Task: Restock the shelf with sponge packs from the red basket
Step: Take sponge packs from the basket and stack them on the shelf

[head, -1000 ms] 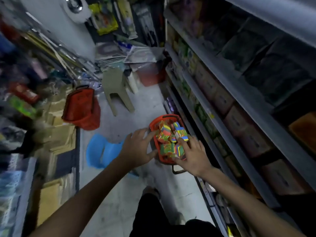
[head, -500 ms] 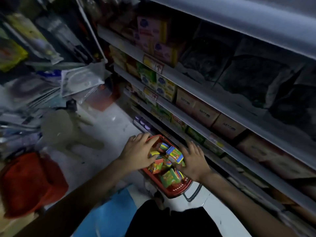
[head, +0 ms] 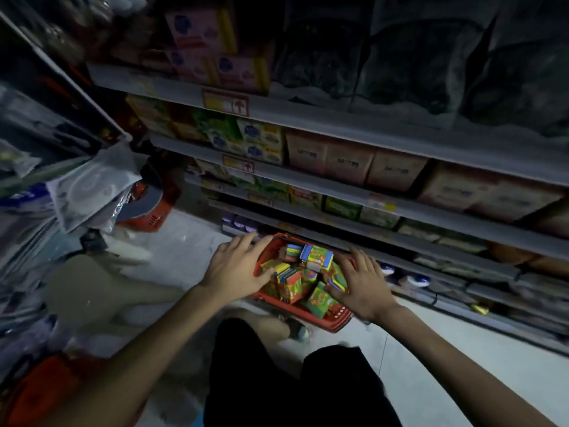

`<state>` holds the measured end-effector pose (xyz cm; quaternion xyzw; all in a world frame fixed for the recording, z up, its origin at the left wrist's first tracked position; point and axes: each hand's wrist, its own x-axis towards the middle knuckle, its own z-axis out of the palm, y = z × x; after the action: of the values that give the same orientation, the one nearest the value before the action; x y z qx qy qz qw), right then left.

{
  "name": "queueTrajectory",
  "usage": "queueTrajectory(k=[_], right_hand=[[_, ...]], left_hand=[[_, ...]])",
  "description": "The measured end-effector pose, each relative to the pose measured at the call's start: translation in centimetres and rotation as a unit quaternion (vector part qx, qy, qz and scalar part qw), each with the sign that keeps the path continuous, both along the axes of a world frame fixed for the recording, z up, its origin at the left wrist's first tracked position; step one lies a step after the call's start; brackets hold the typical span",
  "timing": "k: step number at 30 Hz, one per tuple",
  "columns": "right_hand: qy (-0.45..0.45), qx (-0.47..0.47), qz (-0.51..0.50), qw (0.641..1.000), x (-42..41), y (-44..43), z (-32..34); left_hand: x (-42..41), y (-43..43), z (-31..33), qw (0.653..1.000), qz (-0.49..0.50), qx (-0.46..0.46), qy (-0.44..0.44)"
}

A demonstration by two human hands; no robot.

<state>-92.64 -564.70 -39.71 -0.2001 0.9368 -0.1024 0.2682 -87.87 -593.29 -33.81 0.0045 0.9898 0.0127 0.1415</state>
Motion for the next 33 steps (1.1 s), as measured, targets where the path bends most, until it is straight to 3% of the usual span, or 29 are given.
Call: queueTrajectory(k=[7, 15, 21, 27, 30, 33], right_hand=[[-0.021, -0.003, -0.110, 0.994, 3.8, -0.5, -2.8], [-0.045, 0.033, -0.248, 0.967, 4.7, -5.8, -8.4], [-0.092, 0.034, -0.287, 0.953, 5.2, -8.7, -15.8], [-0.109, 0.013, -0.316, 0.943, 5.2, -9.0, -28.2], [-0.093, -0.001, -0.305, 0.948, 5.0, -8.8, -34.8], [-0.020, -0.011, -0.272, 0.962, 4.4, -8.5, -40.7]], left_hand=[[-1.3, -1.5, -4.4, 0.993, -0.094, 0.025, -0.067], [-6.3, -6.0, -14.3, 0.959, -0.241, 0.034, -0.144], [-5.9, -8.0, -23.3, 0.962, -0.196, 0.077, -0.172], [-4.4, -7.3, -35.7, 0.972, -0.123, 0.109, -0.168], [-4.0, -6.2, -42.2, 0.976, -0.095, 0.109, -0.160], [-4.4, -5.0, -48.0, 0.981, -0.096, 0.113, -0.123]])
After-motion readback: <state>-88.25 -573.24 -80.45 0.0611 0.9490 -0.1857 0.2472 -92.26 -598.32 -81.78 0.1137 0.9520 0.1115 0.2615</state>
